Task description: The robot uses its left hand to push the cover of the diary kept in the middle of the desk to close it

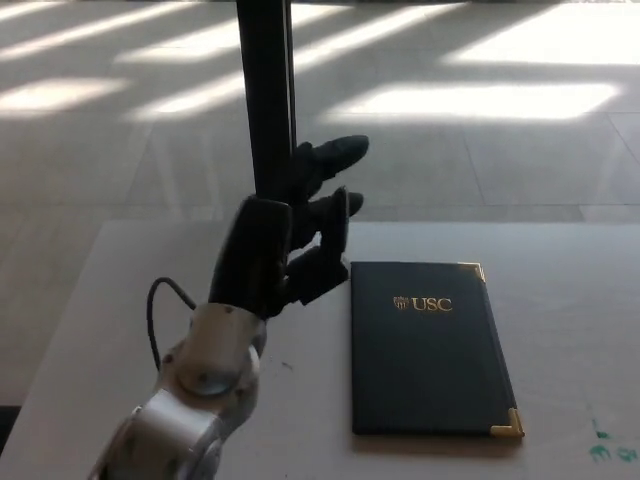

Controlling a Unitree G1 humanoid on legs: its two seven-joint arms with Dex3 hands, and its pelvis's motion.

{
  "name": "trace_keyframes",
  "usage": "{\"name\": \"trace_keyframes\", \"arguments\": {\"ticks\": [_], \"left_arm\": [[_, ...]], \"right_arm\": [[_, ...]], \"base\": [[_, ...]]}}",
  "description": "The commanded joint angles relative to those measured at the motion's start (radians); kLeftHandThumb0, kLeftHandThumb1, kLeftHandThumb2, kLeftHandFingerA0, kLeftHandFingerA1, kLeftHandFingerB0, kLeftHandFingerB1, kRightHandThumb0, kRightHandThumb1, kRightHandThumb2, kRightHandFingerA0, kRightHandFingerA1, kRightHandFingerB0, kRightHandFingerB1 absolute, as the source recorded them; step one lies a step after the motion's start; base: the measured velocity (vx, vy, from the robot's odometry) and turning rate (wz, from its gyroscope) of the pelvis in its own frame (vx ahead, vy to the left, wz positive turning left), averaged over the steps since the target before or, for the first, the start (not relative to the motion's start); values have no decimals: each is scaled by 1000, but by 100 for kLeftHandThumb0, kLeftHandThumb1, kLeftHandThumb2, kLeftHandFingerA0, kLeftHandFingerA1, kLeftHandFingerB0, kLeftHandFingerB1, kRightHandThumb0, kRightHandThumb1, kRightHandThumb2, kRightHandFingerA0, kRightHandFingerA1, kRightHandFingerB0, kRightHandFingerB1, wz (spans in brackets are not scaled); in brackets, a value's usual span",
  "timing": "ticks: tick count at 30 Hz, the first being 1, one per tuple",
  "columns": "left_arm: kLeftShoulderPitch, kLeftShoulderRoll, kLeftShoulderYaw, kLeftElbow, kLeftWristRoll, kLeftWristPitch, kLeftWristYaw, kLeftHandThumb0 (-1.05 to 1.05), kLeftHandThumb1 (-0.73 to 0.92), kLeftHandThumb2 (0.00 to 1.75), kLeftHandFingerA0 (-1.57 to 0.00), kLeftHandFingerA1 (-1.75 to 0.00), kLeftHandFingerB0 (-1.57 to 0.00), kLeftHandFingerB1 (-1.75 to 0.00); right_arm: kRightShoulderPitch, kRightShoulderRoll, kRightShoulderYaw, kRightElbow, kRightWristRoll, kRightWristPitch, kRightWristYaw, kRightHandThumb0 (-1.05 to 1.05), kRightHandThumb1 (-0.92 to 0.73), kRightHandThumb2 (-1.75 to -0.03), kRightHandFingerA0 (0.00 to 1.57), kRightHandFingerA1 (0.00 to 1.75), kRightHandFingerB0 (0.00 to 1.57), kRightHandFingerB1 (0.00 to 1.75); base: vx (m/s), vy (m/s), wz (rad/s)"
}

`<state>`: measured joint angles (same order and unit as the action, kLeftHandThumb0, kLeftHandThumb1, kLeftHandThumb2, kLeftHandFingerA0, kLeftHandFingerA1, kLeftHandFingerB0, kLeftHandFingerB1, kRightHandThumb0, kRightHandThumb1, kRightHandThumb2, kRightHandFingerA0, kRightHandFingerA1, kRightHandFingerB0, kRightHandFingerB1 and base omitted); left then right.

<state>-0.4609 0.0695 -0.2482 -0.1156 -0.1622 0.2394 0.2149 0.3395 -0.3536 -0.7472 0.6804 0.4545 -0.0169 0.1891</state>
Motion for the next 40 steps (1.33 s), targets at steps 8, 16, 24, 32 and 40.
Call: {"name": "trace_keyframes", "arguments": {"ticks": [8, 16, 24, 32, 40], "left_arm": [[249, 251, 676, 244, -53, -193, 76, -76, 92, 81, -39, -45, -36, -42], [333, 293, 966, 595, -186, -247, 121, -68, 92, 76, -42, -46, -31, -42], [405, 309, 1025, 883, -161, -276, 152, -73, 75, 114, -115, -140, -45, -70], [399, 287, 1016, 1078, -143, -238, 143, -75, 90, 66, -93, -159, -64, -62], [387, 317, 1039, 1155, -187, -90, 32, -80, 73, 112, -106, -140, -76, -112]], "right_arm": [[17, -2, -2, -19, 13, 51, -11, -95, -92, -68, 59, 95, 62, 70], [16, -5, -3, -6, 7, 31, -9, -94, -92, -70, 60, 96, 64, 71], [24, -1, 1, -25, 3, 33, -10, -98, -70, -103, 68, 96, 62, 73], [15, -14, 6, -18, -5, 33, -10, -94, -92, -70, 62, 97, 63, 70], [11, -17, 2, -36, 3, 62, -23, -87, -70, -121, 60, 89, 64, 75]], "base": [[0, 0, 0], [0, 0, 0], [0, 0, 0], [0, 0, 0], [0, 0, 0]]}}
